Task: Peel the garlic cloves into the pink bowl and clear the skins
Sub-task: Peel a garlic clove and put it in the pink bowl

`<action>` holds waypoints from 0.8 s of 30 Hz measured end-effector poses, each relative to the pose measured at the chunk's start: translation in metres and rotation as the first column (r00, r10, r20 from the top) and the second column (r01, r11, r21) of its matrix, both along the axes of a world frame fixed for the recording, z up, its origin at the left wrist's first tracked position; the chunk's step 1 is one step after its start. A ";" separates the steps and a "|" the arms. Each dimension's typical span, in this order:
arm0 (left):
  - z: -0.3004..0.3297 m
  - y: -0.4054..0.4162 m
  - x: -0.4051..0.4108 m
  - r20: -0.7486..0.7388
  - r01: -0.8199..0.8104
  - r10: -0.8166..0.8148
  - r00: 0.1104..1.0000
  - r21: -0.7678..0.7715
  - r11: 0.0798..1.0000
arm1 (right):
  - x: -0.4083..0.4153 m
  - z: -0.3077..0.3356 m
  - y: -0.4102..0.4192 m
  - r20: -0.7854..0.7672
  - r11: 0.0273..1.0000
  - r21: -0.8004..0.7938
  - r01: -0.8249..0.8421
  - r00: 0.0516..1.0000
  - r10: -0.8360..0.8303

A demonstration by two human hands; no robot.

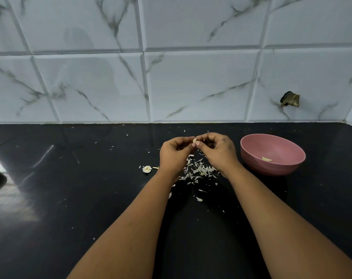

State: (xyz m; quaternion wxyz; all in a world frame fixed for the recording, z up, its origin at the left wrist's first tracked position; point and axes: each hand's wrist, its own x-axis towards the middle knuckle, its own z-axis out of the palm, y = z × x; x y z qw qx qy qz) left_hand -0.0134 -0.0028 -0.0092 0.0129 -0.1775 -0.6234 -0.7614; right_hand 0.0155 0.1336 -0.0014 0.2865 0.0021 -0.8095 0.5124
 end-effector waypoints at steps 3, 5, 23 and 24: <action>-0.001 0.000 0.000 -0.012 -0.014 0.014 1.000 -0.016 1.000 | 0.003 0.001 0.002 -0.044 0.999 -0.036 -0.023 0.999 0.022; -0.001 0.001 0.000 -0.010 -0.020 0.020 1.000 -0.009 1.000 | 0.003 0.002 0.001 -0.050 0.998 -0.046 -0.037 0.998 0.034; 0.005 -0.002 0.000 0.071 0.063 -0.075 0.995 0.157 0.986 | 0.005 0.007 -0.004 -0.163 0.987 0.154 0.047 0.986 -0.021; 0.005 -0.002 0.000 0.071 0.074 -0.087 0.994 0.163 0.984 | 0.005 0.007 -0.003 -0.148 0.980 0.198 0.023 0.989 0.007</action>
